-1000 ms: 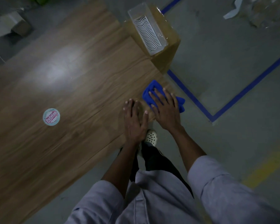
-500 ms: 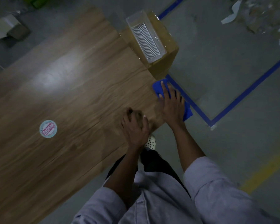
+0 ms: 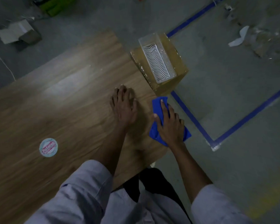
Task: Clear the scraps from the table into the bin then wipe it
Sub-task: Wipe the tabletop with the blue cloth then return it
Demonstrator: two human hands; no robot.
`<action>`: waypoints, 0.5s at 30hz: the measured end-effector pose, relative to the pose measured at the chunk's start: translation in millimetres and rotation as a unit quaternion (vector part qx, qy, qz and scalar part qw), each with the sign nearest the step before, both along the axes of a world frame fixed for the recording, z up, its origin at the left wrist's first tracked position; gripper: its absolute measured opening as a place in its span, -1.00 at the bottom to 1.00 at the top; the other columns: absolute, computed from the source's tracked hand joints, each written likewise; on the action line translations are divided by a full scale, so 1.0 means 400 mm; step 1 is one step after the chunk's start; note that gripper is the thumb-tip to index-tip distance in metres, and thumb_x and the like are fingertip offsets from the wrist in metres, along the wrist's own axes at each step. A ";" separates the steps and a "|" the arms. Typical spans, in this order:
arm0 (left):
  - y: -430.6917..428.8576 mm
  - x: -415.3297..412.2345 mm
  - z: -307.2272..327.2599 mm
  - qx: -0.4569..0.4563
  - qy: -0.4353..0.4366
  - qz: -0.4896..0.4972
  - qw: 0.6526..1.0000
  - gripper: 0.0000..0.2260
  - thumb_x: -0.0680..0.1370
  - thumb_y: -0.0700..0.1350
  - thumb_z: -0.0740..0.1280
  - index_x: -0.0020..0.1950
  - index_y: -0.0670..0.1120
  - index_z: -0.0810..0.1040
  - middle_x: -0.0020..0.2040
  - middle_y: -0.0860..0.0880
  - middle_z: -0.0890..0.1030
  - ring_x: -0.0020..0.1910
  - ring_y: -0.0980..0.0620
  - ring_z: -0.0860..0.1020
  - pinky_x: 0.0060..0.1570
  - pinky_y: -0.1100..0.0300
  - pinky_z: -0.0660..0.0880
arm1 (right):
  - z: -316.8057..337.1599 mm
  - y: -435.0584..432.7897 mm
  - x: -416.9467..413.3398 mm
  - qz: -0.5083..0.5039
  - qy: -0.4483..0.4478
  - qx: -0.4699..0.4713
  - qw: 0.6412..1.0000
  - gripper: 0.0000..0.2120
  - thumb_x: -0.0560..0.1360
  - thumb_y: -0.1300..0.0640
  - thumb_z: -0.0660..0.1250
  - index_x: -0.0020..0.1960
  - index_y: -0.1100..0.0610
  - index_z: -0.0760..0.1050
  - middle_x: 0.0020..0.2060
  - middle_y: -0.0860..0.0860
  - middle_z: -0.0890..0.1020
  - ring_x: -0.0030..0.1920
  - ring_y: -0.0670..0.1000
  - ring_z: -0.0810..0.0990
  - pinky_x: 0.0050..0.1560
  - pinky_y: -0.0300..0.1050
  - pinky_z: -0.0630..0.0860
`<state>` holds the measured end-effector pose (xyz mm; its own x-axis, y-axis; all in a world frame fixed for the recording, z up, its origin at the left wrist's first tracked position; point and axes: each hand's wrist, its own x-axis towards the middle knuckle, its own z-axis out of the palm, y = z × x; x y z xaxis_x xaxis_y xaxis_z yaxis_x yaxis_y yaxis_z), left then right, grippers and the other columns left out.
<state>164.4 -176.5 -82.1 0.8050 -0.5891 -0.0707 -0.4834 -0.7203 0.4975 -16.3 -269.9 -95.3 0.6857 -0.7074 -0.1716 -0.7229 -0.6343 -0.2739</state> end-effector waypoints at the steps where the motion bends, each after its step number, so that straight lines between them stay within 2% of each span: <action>1: -0.004 0.026 -0.010 0.017 -0.012 -0.013 1.000 -0.48 0.62 0.09 0.14 0.55 -0.07 0.37 0.63 -0.12 0.22 0.63 -0.16 0.08 0.56 -0.12 -0.06 | -0.001 -0.005 0.023 -0.008 0.006 0.002 1.000 -0.34 0.67 -0.34 -0.06 0.67 -0.09 -0.06 0.49 0.08 0.41 0.22 0.17 0.57 0.10 0.17 0.50; 4: -0.013 0.094 -0.032 0.023 -0.051 -0.039 0.998 -0.47 0.61 0.06 0.07 0.56 -0.06 0.34 0.63 -0.12 0.22 0.63 -0.17 0.09 0.58 -0.14 -0.07 | 0.001 -0.028 0.109 -0.042 0.008 0.011 0.999 -0.35 0.69 -0.31 -0.04 0.66 0.00 0.04 0.30 0.10 0.57 0.07 0.14 0.62 0.03 0.12 0.53; 6: -0.022 0.135 -0.041 0.014 -0.068 -0.044 0.997 -0.48 0.61 0.04 0.07 0.55 -0.06 0.37 0.61 -0.14 0.26 0.62 -0.19 0.13 0.57 -0.15 -0.05 | 0.003 -0.038 0.167 -0.065 0.011 0.026 0.997 -0.38 0.70 -0.28 -0.05 0.62 0.07 0.15 0.21 0.11 0.60 0.03 0.13 0.64 -0.01 0.09 0.54; 11: -0.055 0.276 -0.058 0.024 -0.095 -0.039 0.994 -0.54 0.62 0.02 0.15 0.50 -0.08 0.41 0.60 -0.12 0.29 0.62 -0.17 0.14 0.58 -0.13 -0.04 | -0.005 -0.043 0.305 -0.099 0.012 0.016 0.995 -0.40 0.70 -0.26 -0.11 0.54 0.11 0.25 0.18 0.12 0.62 0.04 0.14 0.64 0.08 0.15 0.53; 15: -0.047 0.376 -0.063 0.022 -0.101 -0.010 0.995 -0.54 0.66 0.02 0.11 0.53 -0.10 0.37 0.59 -0.09 0.32 0.61 -0.12 0.16 0.59 -0.14 -0.01 | -0.012 -0.055 0.428 -0.102 0.009 -0.014 0.995 -0.42 0.71 -0.23 -0.11 0.50 0.13 0.30 0.19 0.12 0.62 0.04 0.15 0.64 0.04 0.12 0.50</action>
